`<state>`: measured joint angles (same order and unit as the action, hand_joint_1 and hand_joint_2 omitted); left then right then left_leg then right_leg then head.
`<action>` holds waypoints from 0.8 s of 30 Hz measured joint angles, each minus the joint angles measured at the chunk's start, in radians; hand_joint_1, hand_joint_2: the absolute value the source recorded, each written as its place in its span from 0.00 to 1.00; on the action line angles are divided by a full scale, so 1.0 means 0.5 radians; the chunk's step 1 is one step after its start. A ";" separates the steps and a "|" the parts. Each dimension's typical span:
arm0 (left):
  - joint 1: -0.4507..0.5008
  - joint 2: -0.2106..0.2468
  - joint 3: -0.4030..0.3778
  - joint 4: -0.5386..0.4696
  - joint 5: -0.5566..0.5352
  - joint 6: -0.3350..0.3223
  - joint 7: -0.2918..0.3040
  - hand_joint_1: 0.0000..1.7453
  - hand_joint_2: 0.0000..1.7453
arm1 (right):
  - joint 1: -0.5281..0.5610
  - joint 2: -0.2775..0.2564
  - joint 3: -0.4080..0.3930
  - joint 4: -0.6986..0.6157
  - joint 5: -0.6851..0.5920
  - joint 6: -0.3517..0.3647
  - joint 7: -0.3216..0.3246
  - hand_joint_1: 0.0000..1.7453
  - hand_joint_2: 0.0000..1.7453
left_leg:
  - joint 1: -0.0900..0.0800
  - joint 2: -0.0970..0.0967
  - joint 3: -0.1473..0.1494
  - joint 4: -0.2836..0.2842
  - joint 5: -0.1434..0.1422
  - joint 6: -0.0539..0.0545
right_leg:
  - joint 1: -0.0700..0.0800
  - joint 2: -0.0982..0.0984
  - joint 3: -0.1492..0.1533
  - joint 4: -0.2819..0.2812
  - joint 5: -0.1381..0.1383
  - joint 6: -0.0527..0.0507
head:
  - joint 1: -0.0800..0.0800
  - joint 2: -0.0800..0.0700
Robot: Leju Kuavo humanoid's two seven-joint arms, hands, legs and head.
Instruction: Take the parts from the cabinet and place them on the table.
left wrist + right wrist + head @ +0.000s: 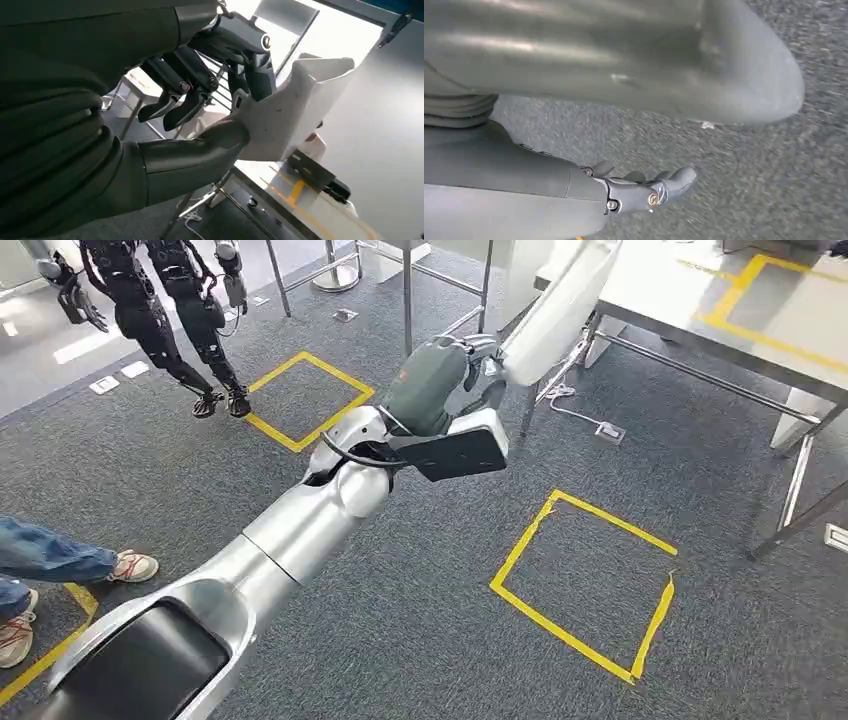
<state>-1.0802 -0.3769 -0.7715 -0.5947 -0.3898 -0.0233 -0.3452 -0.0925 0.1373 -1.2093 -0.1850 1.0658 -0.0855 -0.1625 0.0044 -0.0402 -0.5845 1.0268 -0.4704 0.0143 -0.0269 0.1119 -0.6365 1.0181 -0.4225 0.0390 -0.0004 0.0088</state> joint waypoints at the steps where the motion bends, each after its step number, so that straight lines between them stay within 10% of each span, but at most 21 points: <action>1: -0.016 -0.006 -0.047 -0.009 0.028 0.006 0.011 1.00 1.00 | 0.003 0.002 -0.002 0.001 -0.006 -0.001 0.005 0.00 0.00 | 0.003 0.022 0.006 -0.011 0.008 0.014 | 0.007 -0.077 -0.012 0.031 -0.024 0.001 | 0.007 0.000; 3: -0.057 -0.006 -0.123 -0.014 0.071 0.043 0.037 1.00 1.00 | -0.005 0.002 -0.007 0.000 -0.014 -0.002 0.022 0.00 0.00 | -0.001 0.062 0.002 -0.015 0.012 0.026 | 0.015 -0.180 -0.134 0.288 -0.175 0.011 | 0.030 0.000; 6: -0.074 -0.002 -0.231 -0.010 0.107 0.132 0.085 1.00 1.00 | 0.002 0.002 -0.017 0.000 -0.016 -0.005 0.037 0.00 0.00 | -0.011 0.132 0.000 -0.009 0.005 0.035 | 0.014 -0.203 -0.292 0.635 -0.284 0.019 | 0.031 0.000; 9: -0.098 -0.002 -0.291 -0.011 0.130 0.196 0.100 1.00 1.00 | 0.008 0.002 -0.018 0.000 -0.016 -0.008 0.036 0.00 0.00 | -0.010 0.193 0.000 0.008 -0.009 0.025 | 0.013 -0.248 -0.060 0.212 -0.071 0.018 | 0.032 0.000; 11: -0.126 -0.002 -0.318 -0.013 0.133 0.224 0.100 1.00 1.00 | 0.001 0.003 -0.018 0.000 -0.017 -0.011 0.028 0.00 0.00 | -0.033 0.216 -0.004 0.021 -0.024 0.005 | 0.031 -0.345 0.034 0.031 -0.054 -0.006 | 0.035 0.000; 15: -0.146 -0.011 -0.356 -0.027 0.134 0.227 0.099 1.00 1.00 | 0.003 0.003 -0.019 0.000 -0.018 -0.015 0.022 0.00 0.00 | -0.037 0.268 0.021 0.007 -0.037 -0.037 | 0.025 -0.275 0.030 0.015 -0.042 -0.057 | 0.025 0.000; 18: -0.149 -0.001 -0.377 -0.029 0.149 0.231 0.100 1.00 1.00 | -0.002 0.006 -0.021 0.000 -0.018 -0.015 0.019 0.00 0.00 | -0.015 0.113 -0.092 0.267 -0.202 -0.071 | 0.007 -0.234 0.035 0.004 -0.027 -0.090 | 0.011 0.000; 20: -0.132 0.012 -0.399 -0.027 0.155 0.231 0.098 1.00 1.00 | -0.001 0.006 -0.021 0.000 -0.018 -0.014 0.019 0.00 0.00 | -0.013 0.092 -0.240 0.578 -0.327 -0.079 | 0.007 -0.193 0.032 0.005 -0.027 -0.092 | 0.007 0.000; 22: -0.115 0.016 -0.426 -0.027 0.156 0.231 0.097 1.00 1.00 | 0.004 0.006 -0.022 0.000 -0.018 -0.012 0.014 0.00 0.00 | -0.013 0.089 -0.270 0.621 -0.291 -0.076 | 0.007 -0.155 0.032 0.006 -0.027 -0.092 | 0.005 0.000; 24: -0.113 0.015 -0.448 -0.036 0.159 0.240 0.098 1.00 1.00 | 0.001 0.006 -0.023 0.000 -0.018 -0.008 0.003 0.00 0.00 | -0.012 0.073 -0.128 0.316 -0.106 -0.060 | 0.007 -0.107 0.033 0.011 -0.025 -0.087 | 0.004 0.000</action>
<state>-1.1370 -0.3696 -0.9956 -0.6126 -0.3102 0.0969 -0.2964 -0.0918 0.1404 -1.2207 -0.1850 1.0567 -0.0896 -0.1609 -0.0016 -0.0039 -0.6487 1.1849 -0.5234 -0.0156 -0.0235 0.0586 -0.6201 1.0238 -0.4352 -0.0045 0.0015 0.0088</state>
